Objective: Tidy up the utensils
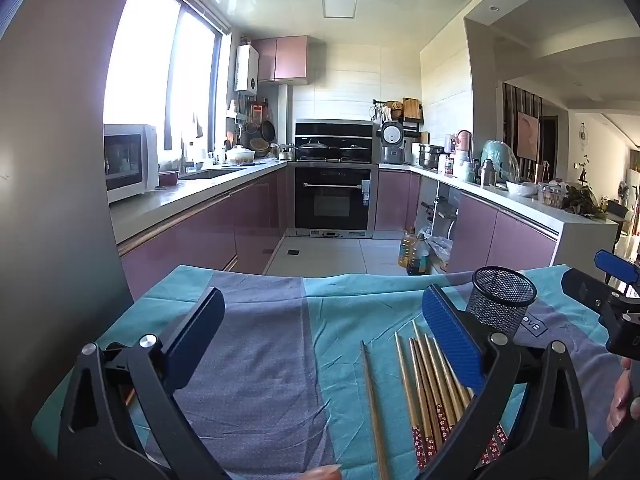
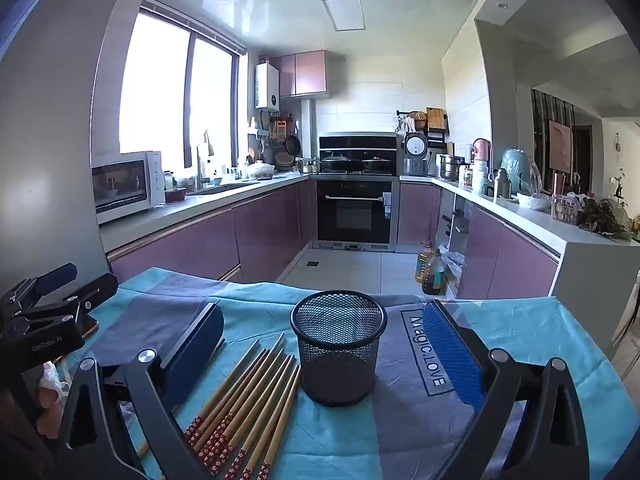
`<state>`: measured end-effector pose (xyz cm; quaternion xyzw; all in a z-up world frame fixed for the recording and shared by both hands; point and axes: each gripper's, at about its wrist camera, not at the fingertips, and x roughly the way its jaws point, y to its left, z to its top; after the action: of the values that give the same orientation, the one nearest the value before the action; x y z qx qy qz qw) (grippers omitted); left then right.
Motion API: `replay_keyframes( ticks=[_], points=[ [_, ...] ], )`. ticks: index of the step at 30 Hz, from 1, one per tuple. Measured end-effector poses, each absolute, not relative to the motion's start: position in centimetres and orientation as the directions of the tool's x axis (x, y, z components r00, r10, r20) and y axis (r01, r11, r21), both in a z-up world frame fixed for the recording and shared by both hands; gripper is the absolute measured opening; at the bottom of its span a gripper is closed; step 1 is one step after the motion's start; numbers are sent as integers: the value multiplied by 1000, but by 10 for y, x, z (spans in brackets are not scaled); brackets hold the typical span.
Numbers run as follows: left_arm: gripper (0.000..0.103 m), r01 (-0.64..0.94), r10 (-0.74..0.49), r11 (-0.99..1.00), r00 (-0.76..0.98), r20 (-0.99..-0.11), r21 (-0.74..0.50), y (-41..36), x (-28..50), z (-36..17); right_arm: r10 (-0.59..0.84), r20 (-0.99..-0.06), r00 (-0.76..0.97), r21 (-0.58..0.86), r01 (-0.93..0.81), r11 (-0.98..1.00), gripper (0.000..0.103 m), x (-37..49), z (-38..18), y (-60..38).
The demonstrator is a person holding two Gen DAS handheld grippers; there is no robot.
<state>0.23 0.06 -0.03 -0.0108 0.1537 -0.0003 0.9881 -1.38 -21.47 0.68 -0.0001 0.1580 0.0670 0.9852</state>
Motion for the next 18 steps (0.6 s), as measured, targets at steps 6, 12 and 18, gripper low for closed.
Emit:
replay_keyframes(
  ticks=[6, 12, 18],
  points=[
    [97, 4, -6, 1000, 966, -259, -7, -4, -4, 2, 134, -306, 943, 30, -131, 991, 97, -11, 16, -224],
    [97, 2, -3, 1000, 969, -246, -5, -3, -10, 6, 123, -271, 955, 25, -121, 992, 97, -21, 11, -214],
    [97, 1, -2, 1000, 972, -233, -3, -3, -10, 4, 118, -255, 960, 26, -115, 993, 97, -23, 13, -215]
  ],
)
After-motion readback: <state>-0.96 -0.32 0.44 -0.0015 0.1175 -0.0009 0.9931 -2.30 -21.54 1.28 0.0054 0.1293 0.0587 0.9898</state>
